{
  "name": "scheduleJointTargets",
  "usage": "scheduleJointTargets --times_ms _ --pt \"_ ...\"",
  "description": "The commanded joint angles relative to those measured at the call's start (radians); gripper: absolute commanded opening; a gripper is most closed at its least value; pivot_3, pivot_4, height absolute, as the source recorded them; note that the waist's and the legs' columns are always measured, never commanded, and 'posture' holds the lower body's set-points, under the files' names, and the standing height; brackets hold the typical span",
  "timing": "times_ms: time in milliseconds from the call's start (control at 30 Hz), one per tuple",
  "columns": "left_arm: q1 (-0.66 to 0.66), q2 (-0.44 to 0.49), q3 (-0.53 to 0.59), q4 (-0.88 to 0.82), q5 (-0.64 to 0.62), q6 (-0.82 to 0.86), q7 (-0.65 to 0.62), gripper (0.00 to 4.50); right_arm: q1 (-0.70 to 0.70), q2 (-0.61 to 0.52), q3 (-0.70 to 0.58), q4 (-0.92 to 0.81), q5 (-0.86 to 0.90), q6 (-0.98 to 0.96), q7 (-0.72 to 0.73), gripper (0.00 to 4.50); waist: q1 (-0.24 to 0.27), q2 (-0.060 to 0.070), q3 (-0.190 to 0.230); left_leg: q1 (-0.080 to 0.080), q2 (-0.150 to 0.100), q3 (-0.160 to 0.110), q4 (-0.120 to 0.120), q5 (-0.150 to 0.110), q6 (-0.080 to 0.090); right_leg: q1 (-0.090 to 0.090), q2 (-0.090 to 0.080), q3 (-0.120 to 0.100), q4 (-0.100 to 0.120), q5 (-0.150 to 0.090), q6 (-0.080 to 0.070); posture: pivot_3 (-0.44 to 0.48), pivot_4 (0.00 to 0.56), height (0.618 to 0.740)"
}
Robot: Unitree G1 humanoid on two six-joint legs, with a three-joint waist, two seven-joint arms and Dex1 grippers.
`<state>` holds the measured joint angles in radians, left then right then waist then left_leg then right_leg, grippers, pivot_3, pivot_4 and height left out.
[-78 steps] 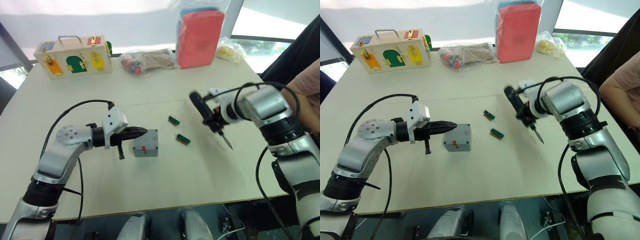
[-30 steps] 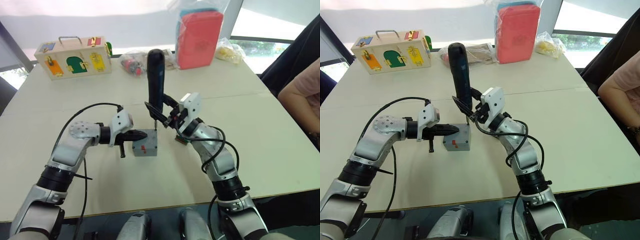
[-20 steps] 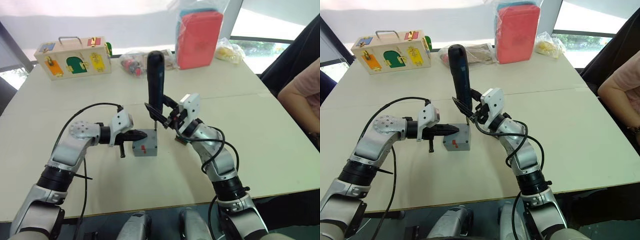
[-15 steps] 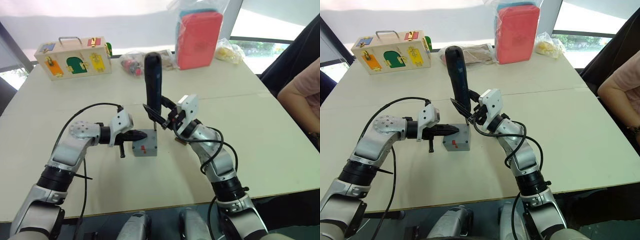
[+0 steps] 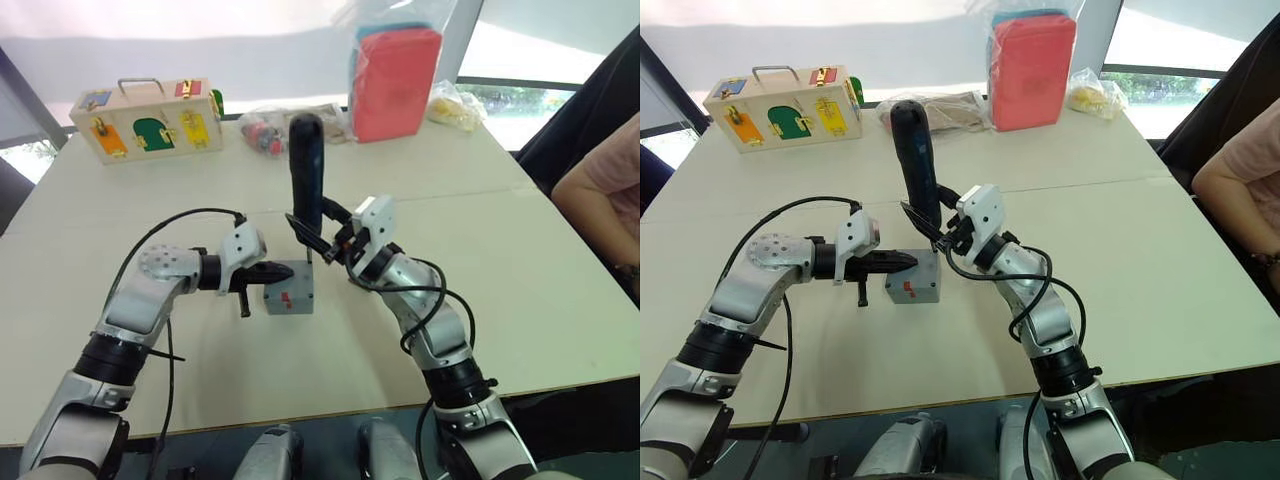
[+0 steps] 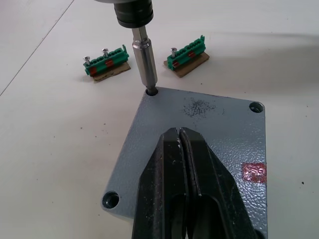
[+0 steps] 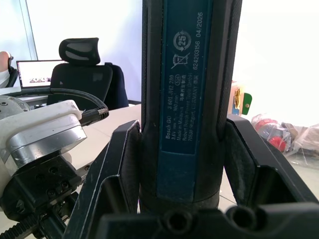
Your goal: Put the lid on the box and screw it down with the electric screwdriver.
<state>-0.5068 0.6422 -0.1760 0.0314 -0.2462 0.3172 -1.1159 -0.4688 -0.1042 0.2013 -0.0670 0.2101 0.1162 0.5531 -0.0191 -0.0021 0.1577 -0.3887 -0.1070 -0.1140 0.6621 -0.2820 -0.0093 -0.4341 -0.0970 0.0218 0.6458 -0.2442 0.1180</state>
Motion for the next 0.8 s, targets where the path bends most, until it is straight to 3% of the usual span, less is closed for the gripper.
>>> scheduleJointTargets --times_ms 33,267,533,600,800 --pt "0.024 0.007 -0.019 -0.004 0.025 -0.004 -0.003 0.0 0.045 -0.017 0.045 0.044 -0.02 0.07 0.02 1.87 0.0 0.0 -0.003 0.0 0.0 0.0 0.0 0.0 0.0 0.0 0.0 0.0 0.0 0.0 0.0 0.0 0.15 0.74" --pt "0.042 0.005 -0.024 0.012 0.04 -0.019 -0.003 0.0 0.047 -0.028 0.056 0.061 -0.047 0.136 0.002 1.87 0.001 0.0 -0.012 0.018 0.0 0.0 -0.009 -0.005 0.008 0.016 0.0 0.001 -0.007 -0.002 -0.001 0.0 0.15 0.74" --pt "0.046 0.005 -0.025 0.013 0.041 -0.02 -0.001 0.0 0.05 -0.048 0.085 0.069 -0.076 0.211 -0.008 1.87 0.004 0.0 -0.024 0.024 0.001 -0.001 -0.014 -0.005 0.008 0.022 0.001 0.0 -0.013 -0.002 -0.001 0.0 0.15 0.74" --pt "0.046 0.005 -0.025 0.012 0.041 -0.019 -0.001 0.0 0.055 -0.046 0.085 0.07 -0.074 0.219 -0.011 1.87 0.005 0.0 -0.025 0.034 0.001 -0.001 -0.017 -0.006 0.009 0.028 0.001 0.0 -0.016 -0.002 -0.001 0.0 0.15 0.74" --pt "0.046 0.004 -0.024 0.014 0.043 -0.018 -0.001 0.0 0.063 -0.042 0.079 0.071 -0.067 0.244 -0.021 1.87 0.005 -0.001 -0.027 0.035 0.001 -0.001 -0.017 -0.007 0.01 0.029 0.001 0.0 -0.016 -0.003 0.0 0.0 0.15 0.74"
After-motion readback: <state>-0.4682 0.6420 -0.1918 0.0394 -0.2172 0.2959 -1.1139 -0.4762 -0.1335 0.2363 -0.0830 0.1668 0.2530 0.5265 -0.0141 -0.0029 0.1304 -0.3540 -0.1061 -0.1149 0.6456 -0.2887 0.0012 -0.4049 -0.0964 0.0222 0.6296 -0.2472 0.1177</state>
